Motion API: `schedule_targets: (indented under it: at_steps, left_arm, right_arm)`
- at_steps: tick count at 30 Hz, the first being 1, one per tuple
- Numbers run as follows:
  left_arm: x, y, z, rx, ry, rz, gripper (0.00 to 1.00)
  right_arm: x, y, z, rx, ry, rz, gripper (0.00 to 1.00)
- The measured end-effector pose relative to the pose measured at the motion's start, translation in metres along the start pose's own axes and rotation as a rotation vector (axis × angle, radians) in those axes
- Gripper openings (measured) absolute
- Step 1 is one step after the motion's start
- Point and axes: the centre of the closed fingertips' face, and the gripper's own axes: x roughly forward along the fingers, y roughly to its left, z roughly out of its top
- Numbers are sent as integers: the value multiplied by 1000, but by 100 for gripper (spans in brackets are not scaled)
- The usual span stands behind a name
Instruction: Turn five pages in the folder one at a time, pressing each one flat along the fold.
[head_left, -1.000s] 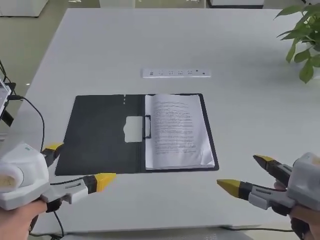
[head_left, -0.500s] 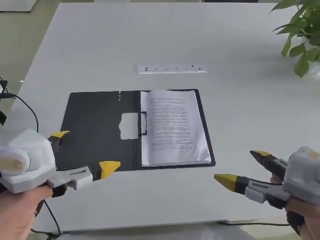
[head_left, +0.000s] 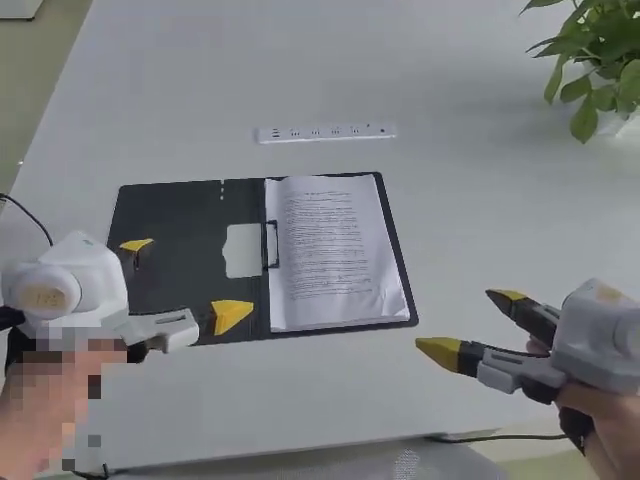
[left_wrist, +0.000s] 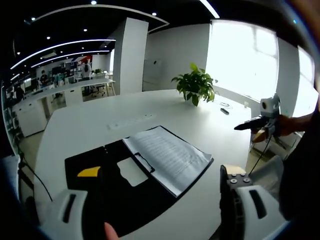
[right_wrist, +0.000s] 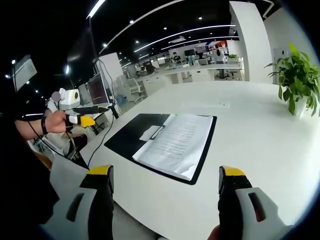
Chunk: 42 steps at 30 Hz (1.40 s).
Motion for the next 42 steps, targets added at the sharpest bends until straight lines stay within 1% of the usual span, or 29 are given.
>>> schedule_targets:
  at_steps: [4,7,9,13,17,19,23,27,28,30,33,35,37,40,42]
  left_arm:
    - [16,-6,7,10,-5,-25,97]
    - [32,-16,12,13,-9,-56,97]
    - [41,-21,13,32,0,-72,96]
    - [60,-32,18,41,1,-108,96]
    - [78,-43,20,58,9,-136,96]
    - [89,-48,19,85,27,-145,97]
    - [110,-60,20,78,26,-174,96]
    - [130,-74,18,86,39,-208,96]
    - [132,-76,18,87,40,-212,96]
    - [142,-81,16,88,46,-220,96]
    - [158,-85,9,88,66,-223,96]
    - [165,-88,5,89,74,-229,95]
    - [172,-91,-2,95,91,-232,95]
    - [185,-98,-16,107,126,-243,94]
    - [191,-102,-21,115,140,-246,94]
  right_arm:
    - [0,-1,-1,4,1,-2,86]
    - [0,-3,-1,9,0,-4,86]
    - [0,-4,-1,11,0,-6,85]
    - [-1,-7,-2,17,-1,-10,85]
    - [-1,-10,-5,25,-1,-15,85]
    - [-1,-11,-7,28,4,-15,85]
    - [0,-12,-12,33,17,-15,85]
    - [0,-14,-11,33,21,-16,85]
    - [0,-14,-10,34,20,-17,85]
    - [0,-16,-9,39,17,-17,84]
    - [2,-18,-10,40,22,-17,84]
    - [2,-19,-10,41,27,-15,84]
    - [3,-19,-11,45,30,-14,84]
    - [5,-20,-12,47,33,-11,84]
    - [6,-20,-12,51,33,-9,84]
